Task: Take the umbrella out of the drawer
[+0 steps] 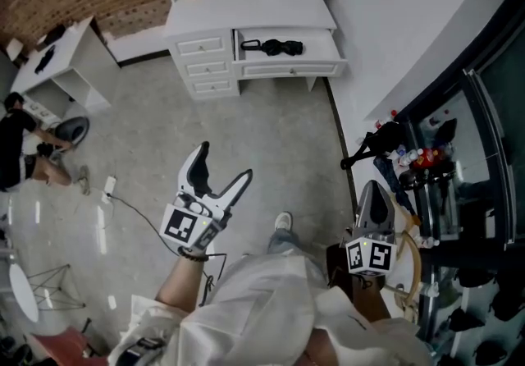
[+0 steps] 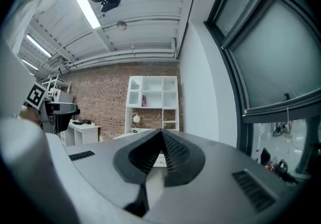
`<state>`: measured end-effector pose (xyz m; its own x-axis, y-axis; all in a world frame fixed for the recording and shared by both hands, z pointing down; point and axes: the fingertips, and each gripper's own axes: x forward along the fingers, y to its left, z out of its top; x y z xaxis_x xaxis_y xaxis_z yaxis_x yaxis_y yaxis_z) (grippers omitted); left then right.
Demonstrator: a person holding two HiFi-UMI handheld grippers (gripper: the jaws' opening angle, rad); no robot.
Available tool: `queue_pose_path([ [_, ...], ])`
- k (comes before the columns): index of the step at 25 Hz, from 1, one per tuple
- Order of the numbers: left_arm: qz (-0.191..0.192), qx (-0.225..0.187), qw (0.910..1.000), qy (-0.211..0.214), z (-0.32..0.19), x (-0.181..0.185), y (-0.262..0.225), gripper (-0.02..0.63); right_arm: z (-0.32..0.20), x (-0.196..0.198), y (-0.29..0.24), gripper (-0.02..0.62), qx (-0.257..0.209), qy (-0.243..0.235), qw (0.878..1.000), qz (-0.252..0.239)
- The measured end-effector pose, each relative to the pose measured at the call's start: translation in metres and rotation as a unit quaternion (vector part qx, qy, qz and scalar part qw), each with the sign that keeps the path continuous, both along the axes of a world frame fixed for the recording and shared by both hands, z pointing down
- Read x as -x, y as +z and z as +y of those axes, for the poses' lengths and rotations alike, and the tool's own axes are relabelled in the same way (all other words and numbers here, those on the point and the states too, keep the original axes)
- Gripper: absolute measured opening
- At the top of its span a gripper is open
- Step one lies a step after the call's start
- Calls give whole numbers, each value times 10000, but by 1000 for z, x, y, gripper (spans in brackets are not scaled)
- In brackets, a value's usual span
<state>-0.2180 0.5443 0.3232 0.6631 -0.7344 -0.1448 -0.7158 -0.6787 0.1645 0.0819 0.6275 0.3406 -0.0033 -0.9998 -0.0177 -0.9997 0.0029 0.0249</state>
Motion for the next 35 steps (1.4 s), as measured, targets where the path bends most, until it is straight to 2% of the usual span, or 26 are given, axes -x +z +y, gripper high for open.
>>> queue_pose_path([
  [8,-85,-17,9998,-173,-60,-51,-8,426,-75,-45,0,17,-13,-300,9995,-121],
  [17,-60,15,9996,-291,-97,-97,-2,426,-121,-78,17,17,139,-617,9980,-56],
  [27,12,97,9995,-287,-138,-112,4,426,-160,-90,19,17,152,-629,9978,-137],
  [35,61,92,9999,-132,-203,-115,8,426,-215,-88,23,17,182,-546,9983,-107],
])
